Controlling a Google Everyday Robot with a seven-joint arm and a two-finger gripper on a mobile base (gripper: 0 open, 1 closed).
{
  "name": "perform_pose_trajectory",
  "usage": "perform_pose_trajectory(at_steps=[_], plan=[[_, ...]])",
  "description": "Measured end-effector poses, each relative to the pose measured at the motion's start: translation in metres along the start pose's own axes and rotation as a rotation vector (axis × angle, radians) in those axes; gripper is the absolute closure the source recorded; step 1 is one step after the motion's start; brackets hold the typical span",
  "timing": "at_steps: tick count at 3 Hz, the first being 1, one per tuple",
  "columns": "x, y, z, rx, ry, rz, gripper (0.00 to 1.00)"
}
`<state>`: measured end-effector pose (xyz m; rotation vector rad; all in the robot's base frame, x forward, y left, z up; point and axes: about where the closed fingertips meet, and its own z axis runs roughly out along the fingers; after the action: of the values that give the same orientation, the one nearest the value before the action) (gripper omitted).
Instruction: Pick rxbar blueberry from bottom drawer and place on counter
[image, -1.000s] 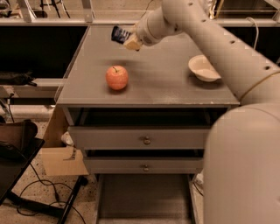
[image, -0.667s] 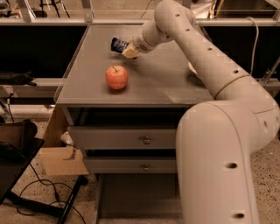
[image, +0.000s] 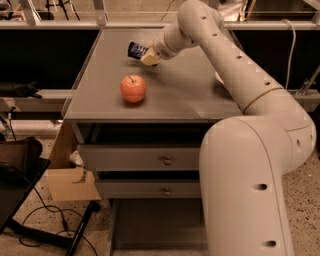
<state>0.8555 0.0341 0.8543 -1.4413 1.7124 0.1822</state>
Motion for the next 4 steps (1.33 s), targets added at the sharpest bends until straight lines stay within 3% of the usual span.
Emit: perform_pose_trajectory(at_steps=[2,3,4], plan=[[0.0,0.0,0.0,0.0,0.0,0.0,0.11],[-0.011,0.001,-0.005,-0.017,-0.036,-0.015,0.0],[-0.045,0.0,-0.041,0.009,-0.108,-0.073,0.0]])
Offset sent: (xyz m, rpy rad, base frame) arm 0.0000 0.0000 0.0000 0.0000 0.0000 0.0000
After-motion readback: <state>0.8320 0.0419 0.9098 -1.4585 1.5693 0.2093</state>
